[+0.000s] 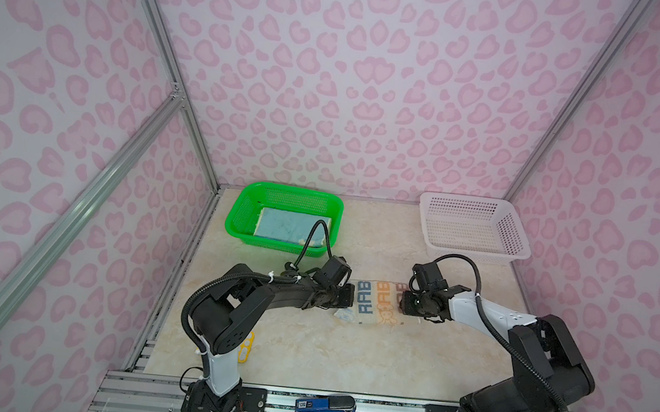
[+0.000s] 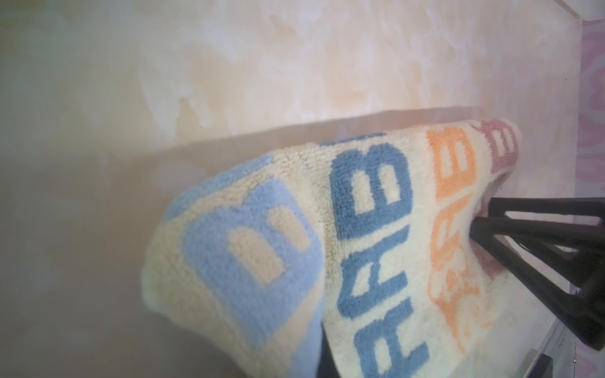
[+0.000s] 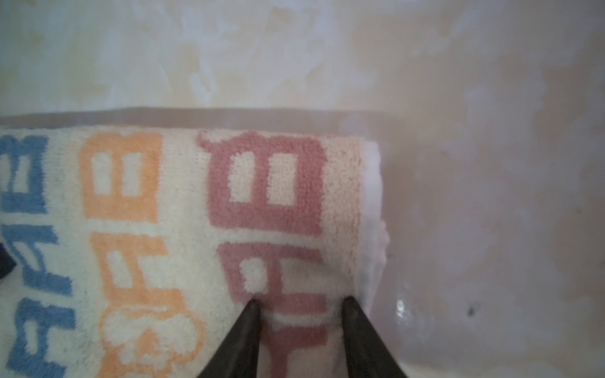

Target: Fold and stack the towels

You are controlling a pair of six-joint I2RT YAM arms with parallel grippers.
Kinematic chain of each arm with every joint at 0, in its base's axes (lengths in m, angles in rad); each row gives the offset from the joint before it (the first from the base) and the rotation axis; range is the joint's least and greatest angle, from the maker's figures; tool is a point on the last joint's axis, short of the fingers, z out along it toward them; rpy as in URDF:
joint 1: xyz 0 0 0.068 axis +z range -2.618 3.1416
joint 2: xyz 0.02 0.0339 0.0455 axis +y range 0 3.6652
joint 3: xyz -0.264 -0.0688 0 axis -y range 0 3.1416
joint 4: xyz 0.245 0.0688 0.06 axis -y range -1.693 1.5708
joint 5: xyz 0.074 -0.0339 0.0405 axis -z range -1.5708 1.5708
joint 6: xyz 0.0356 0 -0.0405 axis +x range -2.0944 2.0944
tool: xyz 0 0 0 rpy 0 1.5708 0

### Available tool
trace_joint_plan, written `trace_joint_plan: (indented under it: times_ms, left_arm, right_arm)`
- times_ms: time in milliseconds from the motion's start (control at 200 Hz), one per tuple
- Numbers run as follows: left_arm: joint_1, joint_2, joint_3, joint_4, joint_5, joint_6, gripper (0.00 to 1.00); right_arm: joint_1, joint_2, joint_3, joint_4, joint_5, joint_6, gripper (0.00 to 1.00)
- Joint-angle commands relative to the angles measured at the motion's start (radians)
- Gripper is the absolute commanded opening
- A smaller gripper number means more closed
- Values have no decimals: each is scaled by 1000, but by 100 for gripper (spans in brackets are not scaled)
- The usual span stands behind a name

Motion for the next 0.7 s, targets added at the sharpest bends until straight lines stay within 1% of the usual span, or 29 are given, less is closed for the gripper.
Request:
trace_joint_plan:
  times_ms: [0, 85, 160, 285, 375, 475, 560, 695]
  left_arm:
    - [-2, 5, 28, -150, -30, 33, 3]
    - [-1, 4, 98, -231, -90, 89, 3]
    - [-1, 18, 200, -326, -144, 152, 3]
    - [11, 58, 385, -478, -217, 260, 3]
    - [35, 101, 515, -570, -229, 325, 3]
    - [77, 164, 686, -673, -239, 385, 3]
    - [126, 214, 805, -747, -232, 416, 3]
    - [200, 296, 1003, -866, -179, 468, 3]
  right_arm:
    - [-6, -13, -25, -11, -23, -6, 43]
    - [-20, -71, -57, 30, -46, -22, 47]
    - [-28, -146, -87, 55, -49, -39, 49]
    - [-30, -310, -131, 45, 31, -60, 52]
    - [-33, -419, -174, 52, 81, -57, 54]
    - [-33, -515, -229, 84, 70, -59, 54]
    - [-31, -579, -269, 95, 59, -55, 50]
    - [-28, -669, -344, 132, 66, -52, 47]
